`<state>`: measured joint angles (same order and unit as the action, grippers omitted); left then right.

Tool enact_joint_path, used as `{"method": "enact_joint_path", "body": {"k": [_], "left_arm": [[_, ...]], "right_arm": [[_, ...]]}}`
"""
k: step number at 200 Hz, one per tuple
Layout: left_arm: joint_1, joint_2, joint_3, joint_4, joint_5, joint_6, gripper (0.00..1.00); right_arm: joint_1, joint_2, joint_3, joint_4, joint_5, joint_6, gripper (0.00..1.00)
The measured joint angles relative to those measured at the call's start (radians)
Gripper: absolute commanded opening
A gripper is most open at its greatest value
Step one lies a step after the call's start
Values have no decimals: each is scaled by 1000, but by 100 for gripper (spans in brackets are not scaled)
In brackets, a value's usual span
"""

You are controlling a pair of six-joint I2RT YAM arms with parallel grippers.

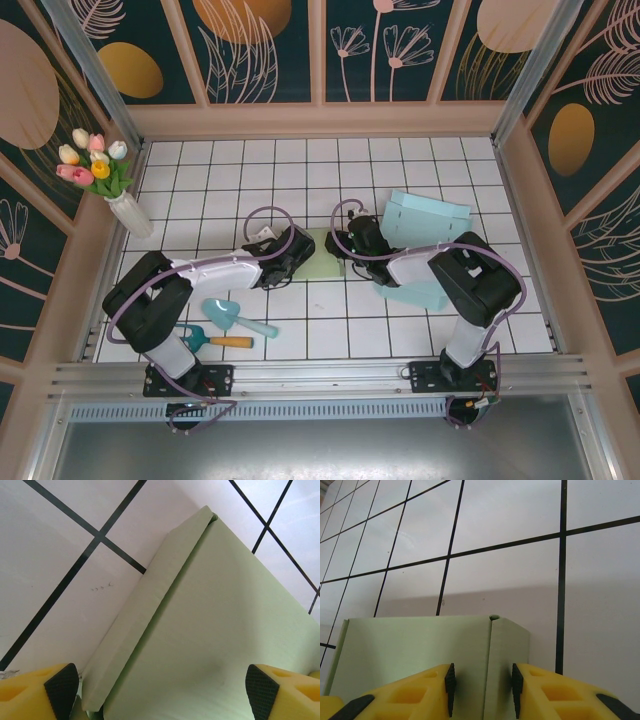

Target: Fold the paper box

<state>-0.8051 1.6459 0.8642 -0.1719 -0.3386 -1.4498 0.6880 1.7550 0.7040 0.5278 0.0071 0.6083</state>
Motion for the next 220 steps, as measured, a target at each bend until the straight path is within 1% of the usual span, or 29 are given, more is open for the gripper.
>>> {"method": "enact_joint_path", "body": {"k": [62, 144, 193, 220], "left_arm": [[0, 9, 0, 3, -5, -3, 85], [1, 30, -7, 14, -11, -4, 85], [1, 30, -11, 22, -14, -3, 84], [1, 30, -13, 27, -15, -3, 84]], "right_arm": [[0, 0, -3, 3, -2, 0, 38], [0, -6, -13, 14, -6, 0, 38], [4, -85, -72, -34, -17, 1, 38], [31, -143, -115, -69, -12, 2, 38]]}}
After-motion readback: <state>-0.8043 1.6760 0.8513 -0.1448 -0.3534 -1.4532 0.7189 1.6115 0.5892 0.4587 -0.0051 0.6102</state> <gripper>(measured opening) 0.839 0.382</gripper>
